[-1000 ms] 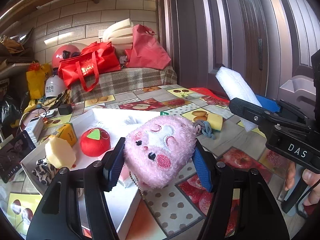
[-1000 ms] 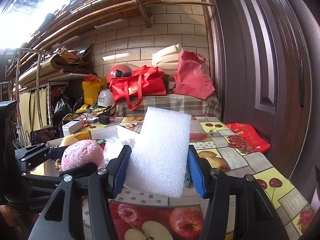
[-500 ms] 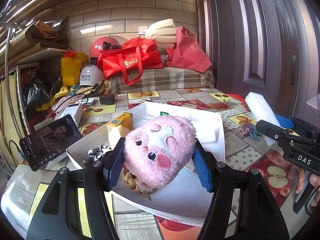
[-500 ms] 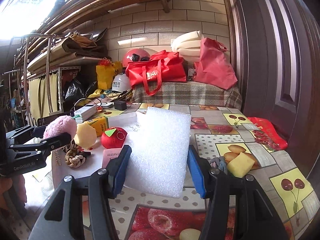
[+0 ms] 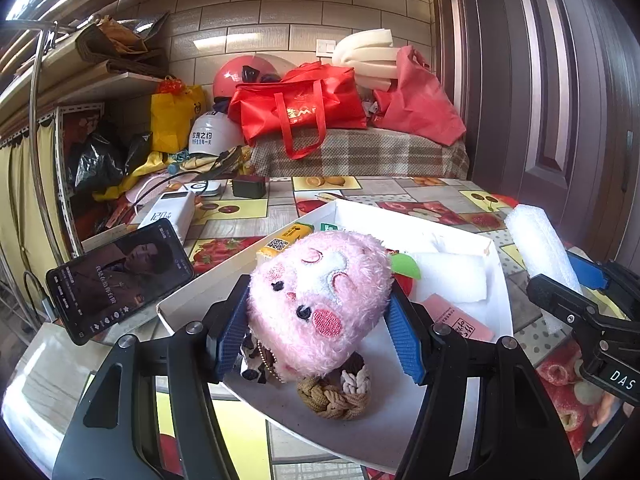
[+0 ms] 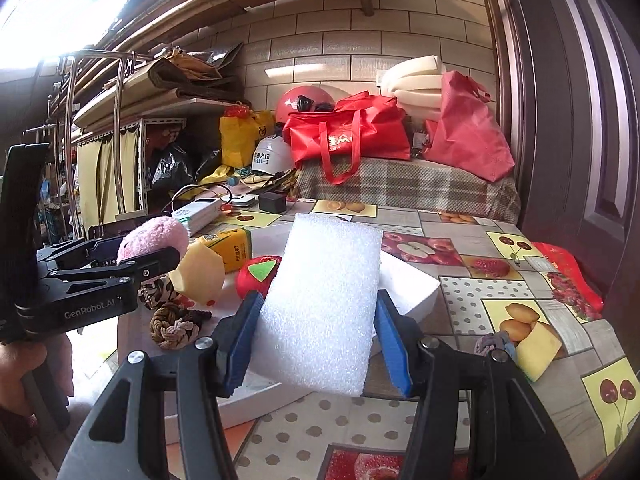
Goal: Organize soft objects
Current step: 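Carry the pink pig plush and white foam block over the white tray with both tools, then lower the pig plush into the tray with the left tool while the right tool lowers the foam block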
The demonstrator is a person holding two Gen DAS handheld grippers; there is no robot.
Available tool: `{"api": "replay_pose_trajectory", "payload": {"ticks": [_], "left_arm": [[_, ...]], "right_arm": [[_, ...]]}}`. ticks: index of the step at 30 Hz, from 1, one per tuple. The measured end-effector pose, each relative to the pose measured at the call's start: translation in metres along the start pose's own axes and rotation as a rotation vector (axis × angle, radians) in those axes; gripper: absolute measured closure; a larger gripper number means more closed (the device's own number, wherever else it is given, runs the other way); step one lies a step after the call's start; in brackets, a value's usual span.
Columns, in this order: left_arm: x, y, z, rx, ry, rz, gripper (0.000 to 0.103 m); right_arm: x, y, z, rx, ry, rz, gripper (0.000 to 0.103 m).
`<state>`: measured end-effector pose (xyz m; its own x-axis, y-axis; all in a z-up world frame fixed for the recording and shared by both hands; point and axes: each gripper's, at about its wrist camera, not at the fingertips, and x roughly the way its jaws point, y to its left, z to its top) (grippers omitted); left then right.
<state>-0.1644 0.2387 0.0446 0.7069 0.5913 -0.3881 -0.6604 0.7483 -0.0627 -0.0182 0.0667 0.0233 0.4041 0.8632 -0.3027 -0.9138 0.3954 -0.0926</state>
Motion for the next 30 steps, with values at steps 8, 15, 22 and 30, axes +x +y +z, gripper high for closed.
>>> {"api": "replay_pose_trajectory", "payload": {"ticks": [8, 15, 22, 30], "left_arm": [[0.007, 0.003, 0.003, -0.006, 0.006, 0.007, 0.039], [0.015, 0.004, 0.007, -0.001, 0.010, 0.012, 0.039], [0.024, 0.005, 0.012, 0.007, -0.001, 0.026, 0.039], [0.035, 0.009, 0.017, 0.000, 0.000, 0.038, 0.039]], "right_arm": [[0.016, 0.006, 0.005, -0.004, 0.004, 0.005, 0.047], [0.028, 0.009, 0.009, 0.004, 0.018, 0.006, 0.047], [0.038, 0.010, 0.012, 0.004, 0.027, 0.010, 0.047], [0.057, 0.008, 0.019, 0.012, 0.034, -0.002, 0.047]]}}
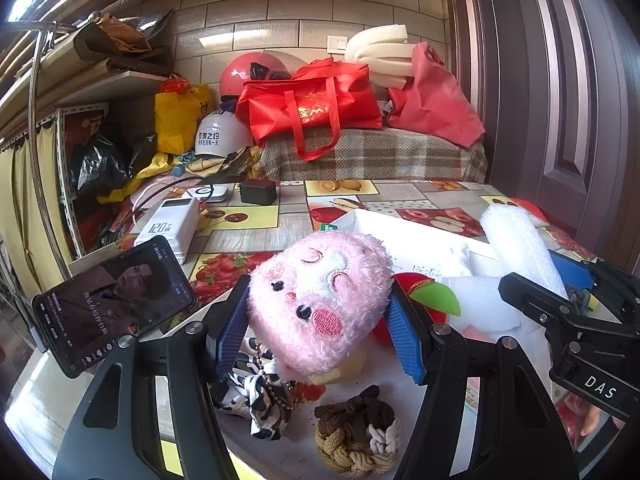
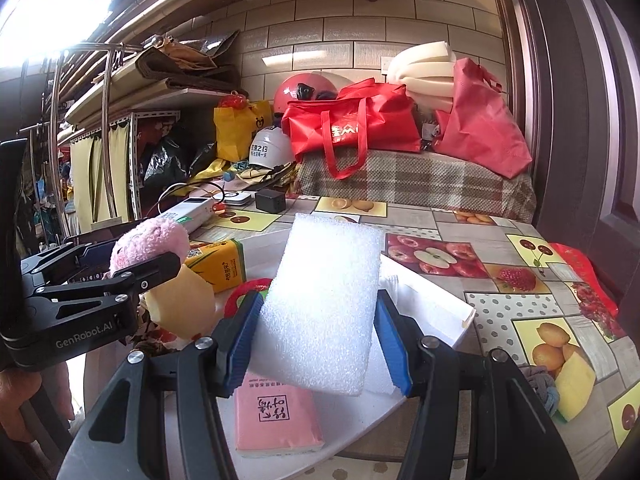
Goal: Organize soft objects
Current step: 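Lower the pig plush into the tray with the left tool while the right tool lowers the foam block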
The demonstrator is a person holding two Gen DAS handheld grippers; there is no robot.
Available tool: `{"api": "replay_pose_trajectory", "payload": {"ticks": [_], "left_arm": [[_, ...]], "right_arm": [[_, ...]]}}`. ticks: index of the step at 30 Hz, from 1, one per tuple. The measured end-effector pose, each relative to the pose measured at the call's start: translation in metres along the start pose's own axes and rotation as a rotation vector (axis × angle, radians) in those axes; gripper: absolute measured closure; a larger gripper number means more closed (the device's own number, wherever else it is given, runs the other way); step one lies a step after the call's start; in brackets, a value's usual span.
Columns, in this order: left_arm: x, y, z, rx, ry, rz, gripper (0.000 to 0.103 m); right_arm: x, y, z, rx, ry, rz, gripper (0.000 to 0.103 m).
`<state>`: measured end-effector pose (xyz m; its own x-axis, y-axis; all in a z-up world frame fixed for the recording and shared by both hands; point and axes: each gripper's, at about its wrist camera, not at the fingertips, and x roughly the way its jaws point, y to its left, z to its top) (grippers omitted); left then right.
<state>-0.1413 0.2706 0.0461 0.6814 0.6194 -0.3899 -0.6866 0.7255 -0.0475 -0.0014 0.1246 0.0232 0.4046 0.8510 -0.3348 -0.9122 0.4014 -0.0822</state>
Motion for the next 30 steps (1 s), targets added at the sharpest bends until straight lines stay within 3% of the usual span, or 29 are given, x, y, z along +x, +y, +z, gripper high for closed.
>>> {"api": "replay_pose_trajectory", "payload": {"ticks": [9, 17, 30], "left_arm": [[0.011, 0.001, 0.007, 0.011, -0.022, 0.016, 0.038], [0.022, -0.002, 0.008, 0.027, 0.029, 0.000, 0.038], [0.021, -0.002, 0.009, 0.037, 0.024, 0.012, 0.034]], "right_arm": [[0.024, 0.000, 0.009, -0.011, 0.014, -0.003, 0.047], [0.037, -0.001, 0.011, -0.005, 0.051, 0.019, 0.045], [0.042, 0.002, 0.013, -0.029, 0.061, 0.024, 0.042]]}}
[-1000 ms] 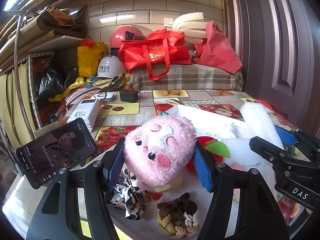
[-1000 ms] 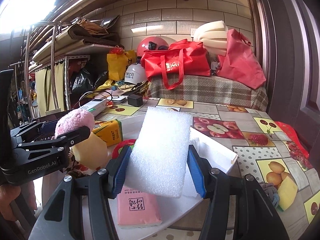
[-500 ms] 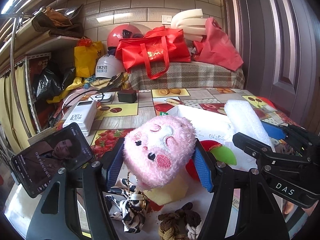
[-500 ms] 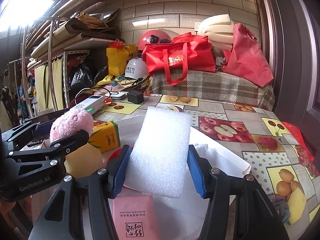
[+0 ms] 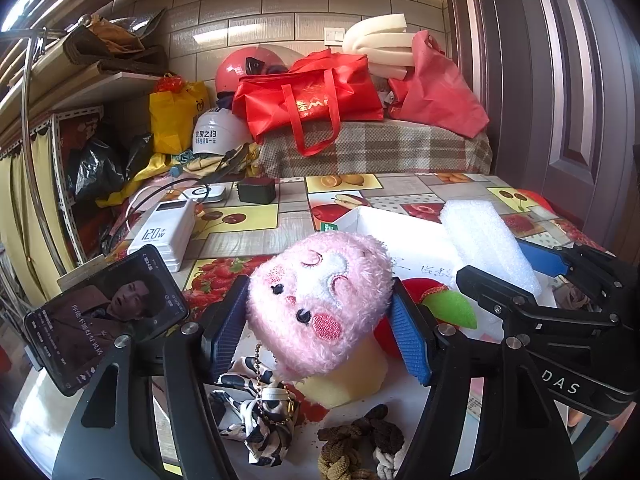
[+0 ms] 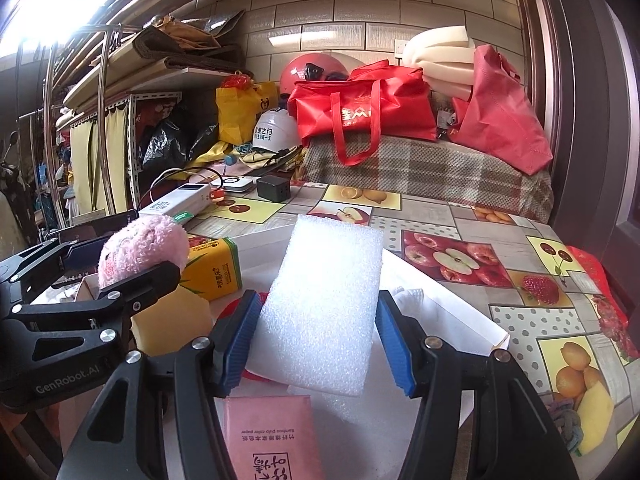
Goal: Organize soft objects
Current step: 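Lower the pig plush into the tray with the left tool while the right tool lowers the foam block, then open both tools to release the pig plush and foam block, then withdraw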
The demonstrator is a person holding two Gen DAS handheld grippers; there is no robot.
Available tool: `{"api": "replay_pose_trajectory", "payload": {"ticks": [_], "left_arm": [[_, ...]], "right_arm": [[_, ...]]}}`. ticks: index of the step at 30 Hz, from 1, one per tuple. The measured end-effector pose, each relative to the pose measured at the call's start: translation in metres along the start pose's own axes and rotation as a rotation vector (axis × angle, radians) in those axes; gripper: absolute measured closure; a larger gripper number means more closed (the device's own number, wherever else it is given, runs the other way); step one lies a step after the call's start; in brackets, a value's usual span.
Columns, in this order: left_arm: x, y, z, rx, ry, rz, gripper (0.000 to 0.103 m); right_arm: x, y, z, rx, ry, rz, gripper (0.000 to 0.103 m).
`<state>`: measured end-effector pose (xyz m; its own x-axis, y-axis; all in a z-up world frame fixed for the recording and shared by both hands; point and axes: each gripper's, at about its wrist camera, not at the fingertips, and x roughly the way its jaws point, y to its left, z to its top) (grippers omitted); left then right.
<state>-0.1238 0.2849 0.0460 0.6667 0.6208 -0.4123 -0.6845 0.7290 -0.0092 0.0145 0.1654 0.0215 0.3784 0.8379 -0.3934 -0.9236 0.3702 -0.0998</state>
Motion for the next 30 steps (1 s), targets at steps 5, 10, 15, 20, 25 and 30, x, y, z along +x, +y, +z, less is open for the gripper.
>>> {"api": "replay_pose_trajectory", "payload": {"ticks": [5, 10, 15, 20, 25, 30], "left_arm": [[-0.002, 0.009, 0.000, -0.045, -0.011, 0.056, 0.015], [-0.003, 0.021, -0.001, -0.103, -0.015, 0.062, 0.001], [-0.011, 0.017, -0.002, -0.088, -0.054, 0.096, 0.001], [-0.016, 0.014, -0.002, -0.079, -0.080, 0.104, 0.001], [-0.017, 0.013, -0.002, -0.073, -0.092, 0.107, 0.001], [-0.024, 0.011, -0.003, -0.072, -0.121, 0.106, 0.001]], "right_arm": [[-0.003, -0.008, 0.000, 0.039, -0.016, -0.011, 0.015], [-0.010, -0.005, 0.000, 0.026, -0.058, -0.030, 0.000], [-0.009, -0.007, 0.000, 0.035, -0.062, -0.027, 0.000], [-0.013, -0.008, 0.000, 0.040, -0.085, -0.030, 0.000], [-0.015, -0.008, -0.001, 0.042, -0.098, -0.032, 0.000], [-0.019, -0.007, -0.002, 0.044, -0.120, -0.033, 0.000]]}}
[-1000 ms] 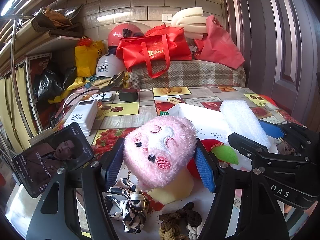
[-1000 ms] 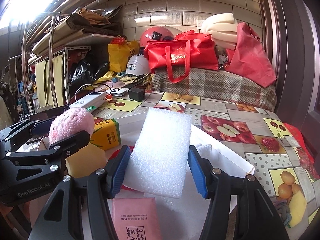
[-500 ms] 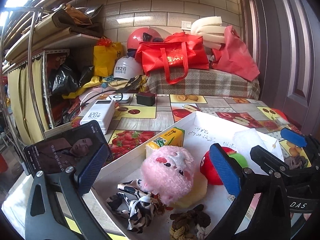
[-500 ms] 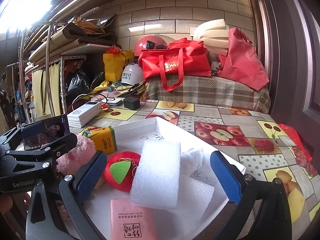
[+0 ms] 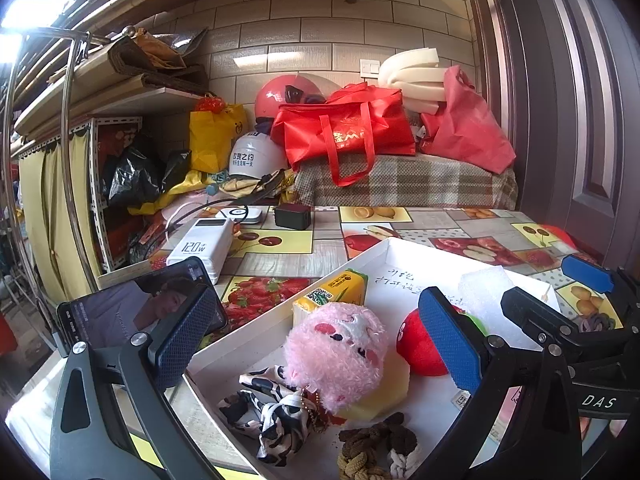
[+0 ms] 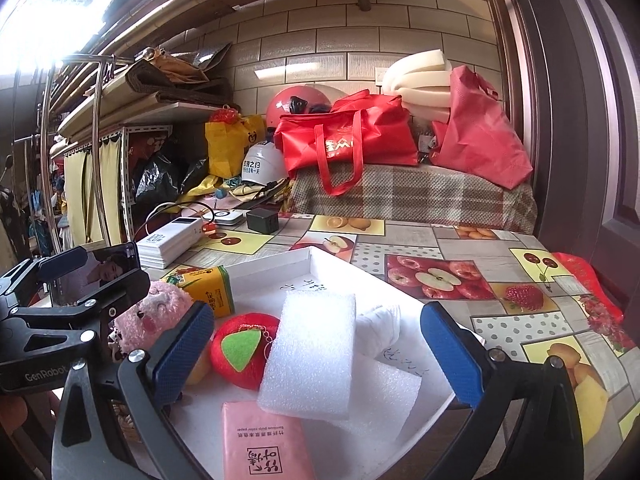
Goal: Organize soft objects
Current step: 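Open both tools to release the pig plush and foam block, then withdraw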
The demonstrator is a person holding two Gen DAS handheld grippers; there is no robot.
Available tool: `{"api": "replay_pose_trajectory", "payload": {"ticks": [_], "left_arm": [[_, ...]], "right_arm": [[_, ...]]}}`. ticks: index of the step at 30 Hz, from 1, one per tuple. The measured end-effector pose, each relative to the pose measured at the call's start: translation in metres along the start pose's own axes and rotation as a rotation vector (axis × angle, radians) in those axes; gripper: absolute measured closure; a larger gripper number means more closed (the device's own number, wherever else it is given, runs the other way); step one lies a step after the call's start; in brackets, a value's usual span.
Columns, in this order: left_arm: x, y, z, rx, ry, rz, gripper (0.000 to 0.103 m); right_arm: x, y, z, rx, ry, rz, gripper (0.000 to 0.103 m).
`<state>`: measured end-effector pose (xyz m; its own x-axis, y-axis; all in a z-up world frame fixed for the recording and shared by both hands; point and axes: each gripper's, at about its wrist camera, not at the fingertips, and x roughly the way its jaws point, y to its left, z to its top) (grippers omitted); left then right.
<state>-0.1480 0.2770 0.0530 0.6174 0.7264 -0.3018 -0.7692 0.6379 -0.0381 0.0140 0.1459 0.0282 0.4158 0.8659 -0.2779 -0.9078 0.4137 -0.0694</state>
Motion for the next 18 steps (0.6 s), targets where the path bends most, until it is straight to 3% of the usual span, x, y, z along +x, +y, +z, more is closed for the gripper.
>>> {"api": "replay_pose_trajectory", "payload": {"ticks": [18], "left_arm": [[-0.021, -0.006, -0.004, 0.005, -0.017, -0.004, 0.001]], "right_arm": [[-0.021, -0.002, -0.006, 0.018, -0.019, -0.029, 0.000]]}}
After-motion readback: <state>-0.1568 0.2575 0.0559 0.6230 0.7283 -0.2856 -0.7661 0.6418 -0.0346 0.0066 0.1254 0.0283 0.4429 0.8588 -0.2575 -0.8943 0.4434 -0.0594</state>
